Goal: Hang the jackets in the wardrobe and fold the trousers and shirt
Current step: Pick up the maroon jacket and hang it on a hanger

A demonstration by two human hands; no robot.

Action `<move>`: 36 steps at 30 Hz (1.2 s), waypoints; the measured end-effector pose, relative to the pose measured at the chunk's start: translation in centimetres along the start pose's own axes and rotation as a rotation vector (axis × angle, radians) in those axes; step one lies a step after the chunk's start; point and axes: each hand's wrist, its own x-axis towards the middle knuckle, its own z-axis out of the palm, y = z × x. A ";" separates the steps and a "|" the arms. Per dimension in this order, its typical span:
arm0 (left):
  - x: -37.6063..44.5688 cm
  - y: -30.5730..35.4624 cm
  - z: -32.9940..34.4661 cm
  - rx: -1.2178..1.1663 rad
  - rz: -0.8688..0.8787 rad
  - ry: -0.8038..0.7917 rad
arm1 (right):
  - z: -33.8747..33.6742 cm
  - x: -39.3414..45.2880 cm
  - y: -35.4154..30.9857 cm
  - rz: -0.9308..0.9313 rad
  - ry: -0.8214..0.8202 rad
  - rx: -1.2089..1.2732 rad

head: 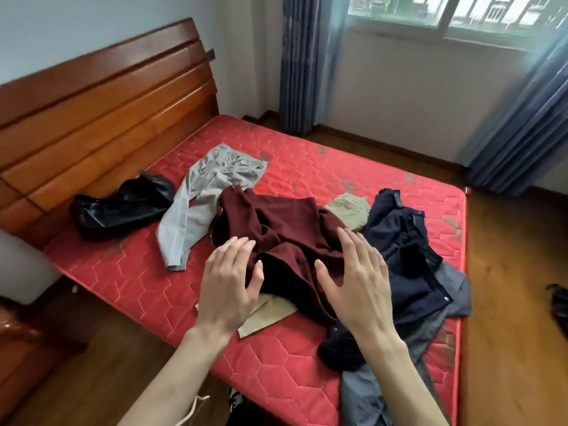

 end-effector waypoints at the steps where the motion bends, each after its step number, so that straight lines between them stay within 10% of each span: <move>1: 0.8 -1.2 0.7 -0.003 0.000 -0.023 | 1.1 0.6 -0.2 0.015 -0.010 -0.012; 36: 2.7 -24.9 43.0 -0.033 0.091 -0.476 | 46.7 0.0 13.4 0.212 -0.376 -0.097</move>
